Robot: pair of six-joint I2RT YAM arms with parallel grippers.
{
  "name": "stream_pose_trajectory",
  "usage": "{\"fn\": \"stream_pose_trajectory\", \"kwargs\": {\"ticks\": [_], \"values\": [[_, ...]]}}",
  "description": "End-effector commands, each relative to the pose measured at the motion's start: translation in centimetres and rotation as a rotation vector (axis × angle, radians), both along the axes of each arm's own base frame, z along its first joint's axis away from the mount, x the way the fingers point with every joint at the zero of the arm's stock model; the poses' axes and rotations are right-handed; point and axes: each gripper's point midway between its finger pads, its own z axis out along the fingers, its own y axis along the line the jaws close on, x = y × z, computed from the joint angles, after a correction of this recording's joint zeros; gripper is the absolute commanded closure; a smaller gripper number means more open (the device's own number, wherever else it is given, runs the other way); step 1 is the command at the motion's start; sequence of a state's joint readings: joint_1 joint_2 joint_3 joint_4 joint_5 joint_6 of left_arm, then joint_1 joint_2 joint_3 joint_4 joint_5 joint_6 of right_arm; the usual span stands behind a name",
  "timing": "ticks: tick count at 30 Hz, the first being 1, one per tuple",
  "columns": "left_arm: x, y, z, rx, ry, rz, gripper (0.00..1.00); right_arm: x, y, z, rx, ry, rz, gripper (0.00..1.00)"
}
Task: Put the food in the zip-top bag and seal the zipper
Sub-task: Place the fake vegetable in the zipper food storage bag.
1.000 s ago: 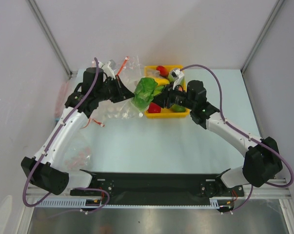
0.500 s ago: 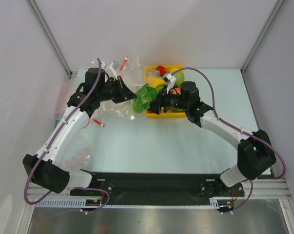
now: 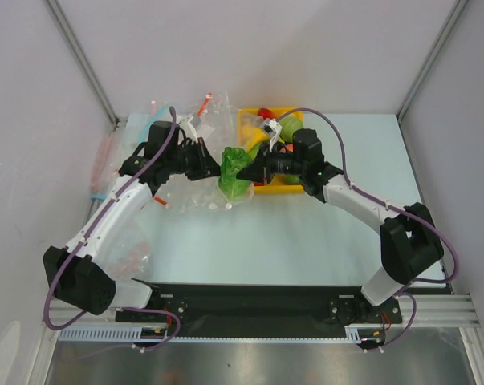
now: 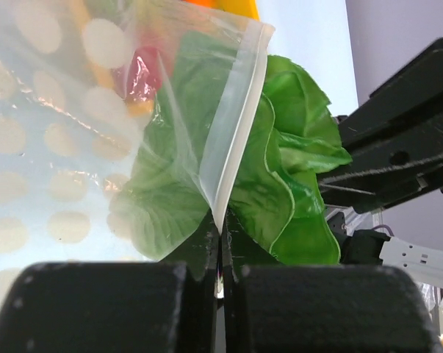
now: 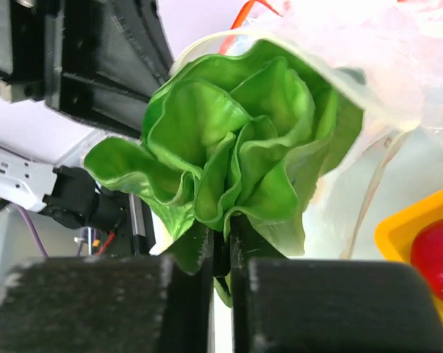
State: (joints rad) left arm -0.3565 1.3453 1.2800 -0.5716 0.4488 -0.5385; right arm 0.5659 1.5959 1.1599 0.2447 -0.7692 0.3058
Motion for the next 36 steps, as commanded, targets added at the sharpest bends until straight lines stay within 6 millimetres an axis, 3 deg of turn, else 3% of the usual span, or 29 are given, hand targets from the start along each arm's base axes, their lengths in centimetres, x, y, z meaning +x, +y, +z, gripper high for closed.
{"fn": "stream_pose_trajectory", "kwargs": {"ticks": [1, 6, 10, 16, 22, 27, 36], "values": [[0.2, -1.3, 2.5, -0.051, -0.067, -0.063, 1.0, -1.1, 1.0, 4.4, 0.105, -0.091, 0.103, 1.0], [0.3, -1.5, 2.5, -0.069, -0.029, -0.044, 1.0, 0.0, -1.1, 8.8, 0.276, -0.121, 0.052, 1.0], [0.6, -2.3, 3.9, -0.131, -0.007, -0.049, 1.0, 0.2, -2.3, 12.6, 0.368, -0.182, 0.04, 1.0], [0.5, -3.6, 6.4, -0.266, 0.053, -0.071, 1.0, 0.1, -3.5, 15.9, 0.46, -0.239, 0.015, 1.0], [0.6, -4.2, 8.2, -0.365, 0.084, -0.069, 1.0, 1.1, -6.7, 19.4, 0.603, -0.288, -0.08, 1.0], [0.9, -3.8, 8.2, -0.42, 0.117, -0.042, 1.0, 1.2, -7.7, 21.0, 0.645, -0.301, -0.095, 1.0], [1.2, -3.6, 8.6, -0.475, 0.143, -0.032, 1.0, 1.0, -8.7, 21.7, 0.663, -0.326, -0.107, 1.0]]}}
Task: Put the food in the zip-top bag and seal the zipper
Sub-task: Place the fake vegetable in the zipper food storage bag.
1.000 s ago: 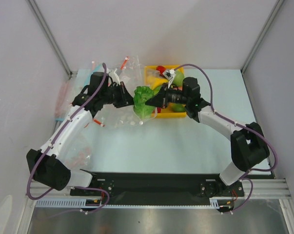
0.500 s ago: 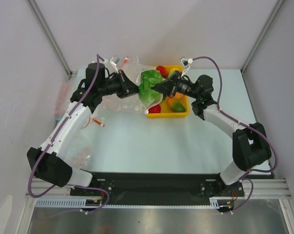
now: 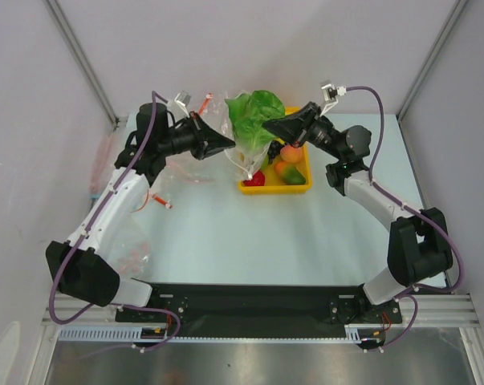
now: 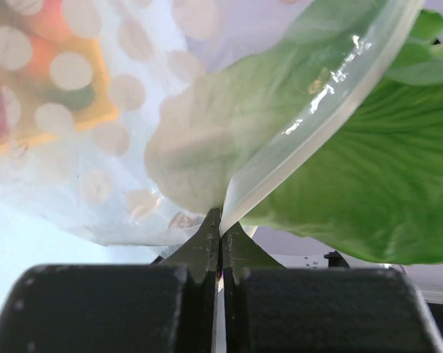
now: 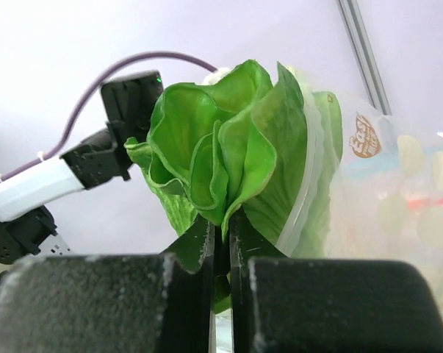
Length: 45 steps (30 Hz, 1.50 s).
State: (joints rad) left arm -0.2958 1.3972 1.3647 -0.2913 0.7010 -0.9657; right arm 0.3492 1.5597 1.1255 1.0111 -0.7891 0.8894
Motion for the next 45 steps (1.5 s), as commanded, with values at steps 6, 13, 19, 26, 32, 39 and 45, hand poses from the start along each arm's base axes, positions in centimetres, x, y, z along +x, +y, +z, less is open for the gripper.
{"fn": "stream_pose_trajectory", "kwargs": {"ticks": [6, 13, 19, 26, 32, 39, 45], "values": [[-1.1, -1.3, 2.6, -0.179, 0.057, -0.071, 1.0, -3.2, 0.4, 4.4, 0.092, -0.181, 0.038, 1.0], [-1.3, -1.5, 5.2, -0.244, 0.041, -0.084, 1.0, -3.0, 4.0, -2.2, -0.217, -0.132, 0.017, 0.99], [-1.3, -1.5, 5.5, -0.225, 0.016, -0.095, 1.0, -2.8, 3.9, -6.4, -0.318, -0.036, 0.05, 1.0], [-1.2, -1.3, 5.2, -0.127, -0.019, -0.1, 1.0, -3.9, 3.9, -7.5, -0.316, 0.004, 0.12, 1.0], [-1.4, -1.0, 4.6, -0.07, -0.033, -0.102, 1.0, -5.0, 3.0, -6.3, -0.227, 0.011, 0.192, 1.0], [-2.3, -1.5, 4.2, -0.055, -0.093, -0.168, 1.0, -6.9, 4.4, -4.8, -0.188, -0.06, 0.295, 1.0], [-3.3, -1.1, 2.1, 0.062, -0.162, -0.201, 1.0, -6.3, 1.9, -1.5, 0.06, 0.001, 0.305, 1.0]]}}
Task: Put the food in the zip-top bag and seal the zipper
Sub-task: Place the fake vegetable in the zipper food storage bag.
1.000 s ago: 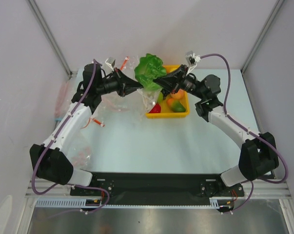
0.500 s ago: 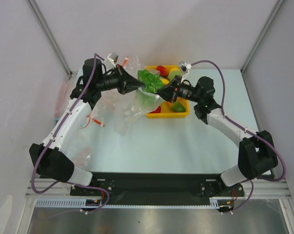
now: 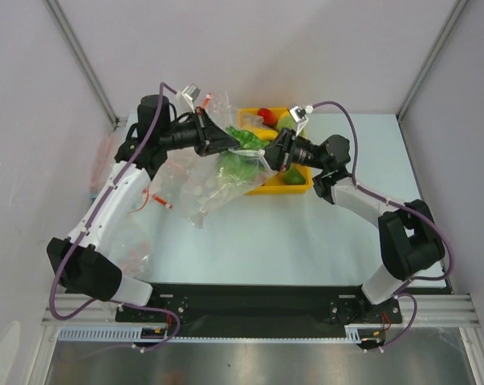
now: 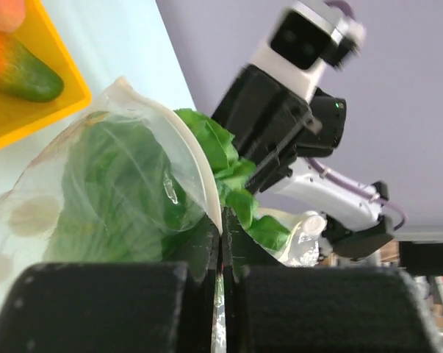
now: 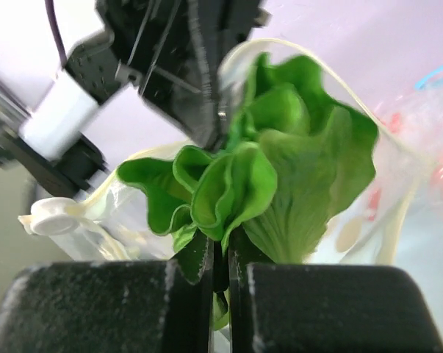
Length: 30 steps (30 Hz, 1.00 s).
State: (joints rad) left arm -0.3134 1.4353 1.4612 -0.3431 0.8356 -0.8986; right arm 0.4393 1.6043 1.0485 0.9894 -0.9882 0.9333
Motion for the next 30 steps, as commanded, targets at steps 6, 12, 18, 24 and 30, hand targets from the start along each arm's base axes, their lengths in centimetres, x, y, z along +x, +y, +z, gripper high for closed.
{"fn": "stream_pose_trajectory", "kwargs": {"ticks": [6, 12, 18, 24, 30], "values": [[-1.8, 0.6, -0.8, 0.104, -0.198, -0.025, 1.0, -1.2, -1.8, 5.6, 0.229, -0.054, 0.056, 1.0], [-1.7, -0.1, 1.4, 0.08, -0.328, 0.006, 1.0, -2.4, 1.3, 4.3, 0.084, -0.055, 0.14, 1.0], [-2.5, -0.6, 3.5, 0.026, -0.444, -0.002, 1.0, -1.8, 2.7, 0.7, -0.126, -0.028, 0.092, 0.98], [-3.4, -0.8, 3.3, 0.034, -0.509, -0.018, 1.0, -1.6, 2.8, -0.2, -0.241, -0.108, 0.051, 0.5], [-3.3, -0.1, 2.4, 0.064, -0.507, 0.033, 1.0, 0.4, 0.9, -0.1, -0.285, -0.066, -0.082, 0.27]]}}
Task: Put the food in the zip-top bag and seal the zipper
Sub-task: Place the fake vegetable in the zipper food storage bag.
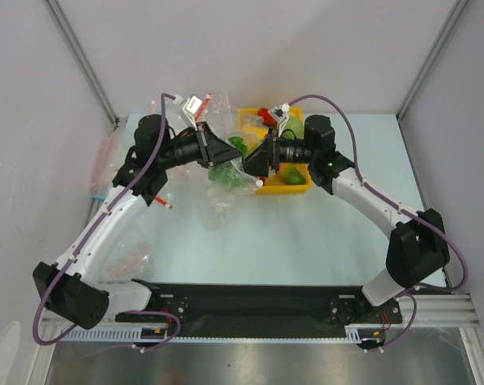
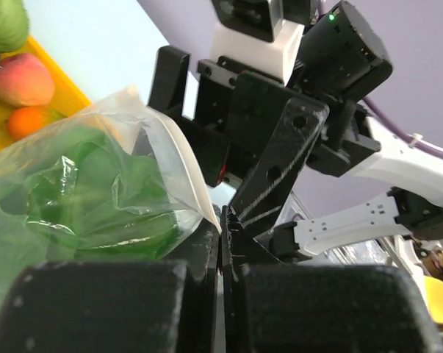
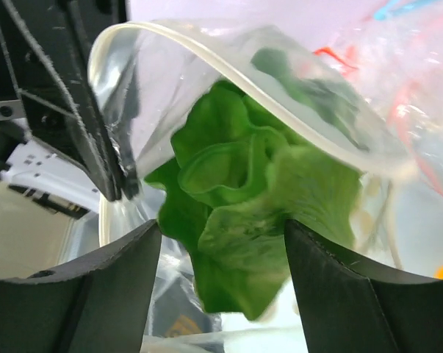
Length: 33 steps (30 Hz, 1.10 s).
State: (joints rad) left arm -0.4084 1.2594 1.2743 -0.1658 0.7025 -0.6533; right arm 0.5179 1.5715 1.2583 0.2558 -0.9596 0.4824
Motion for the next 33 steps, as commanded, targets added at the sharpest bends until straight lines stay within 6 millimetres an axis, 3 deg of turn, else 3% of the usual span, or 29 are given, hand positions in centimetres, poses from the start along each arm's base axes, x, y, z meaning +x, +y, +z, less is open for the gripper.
{"fn": "stream_pose_trajectory", "kwargs": {"ticks": [1, 7, 12, 24, 26, 29, 30, 31, 33], "values": [[-0.3, 0.6, 2.0, -0.009, -0.122, 0.039, 1.0, 1.5, -2.0, 2.4, -0.022, -0.066, -0.125, 0.27], [0.5, 1.0, 0.9, 0.018, -0.093, 0.086, 1.0, 3.1, -4.4, 2.3, -0.068, -0.027, -0.261, 0.28], [0.5, 0.8, 0.7, 0.021, -0.09, 0.072, 1.0, 3.3, -6.3, 3.8, -0.07, -0.031, -0.345, 0.28], [1.4, 0.6, -2.0, 0.082, -0.015, 0.071, 1.0, 4.3, -7.6, 7.2, -0.011, 0.051, -0.472, 0.34], [1.4, 0.6, -2.2, 0.089, -0.014, 0.076, 1.0, 4.9, -8.0, 6.7, -0.05, 0.094, -0.517, 0.38], [1.5, 0.9, -2.2, 0.098, -0.02, 0.091, 1.0, 6.2, -9.0, 3.5, -0.186, 0.185, -0.598, 0.43], [1.5, 1.0, -2.3, 0.103, -0.019, 0.095, 1.0, 6.2, -9.1, 2.8, -0.214, 0.204, -0.596, 0.44], [1.5, 1.0, -2.3, 0.106, -0.02, 0.095, 0.99, 6.0, -9.1, 0.9, -0.272, 0.269, -0.586, 0.44], [1.6, 1.1, -2.3, 0.113, -0.022, 0.1, 1.0, 5.2, -8.8, 0.1, -0.301, 0.294, -0.537, 0.44]]}}
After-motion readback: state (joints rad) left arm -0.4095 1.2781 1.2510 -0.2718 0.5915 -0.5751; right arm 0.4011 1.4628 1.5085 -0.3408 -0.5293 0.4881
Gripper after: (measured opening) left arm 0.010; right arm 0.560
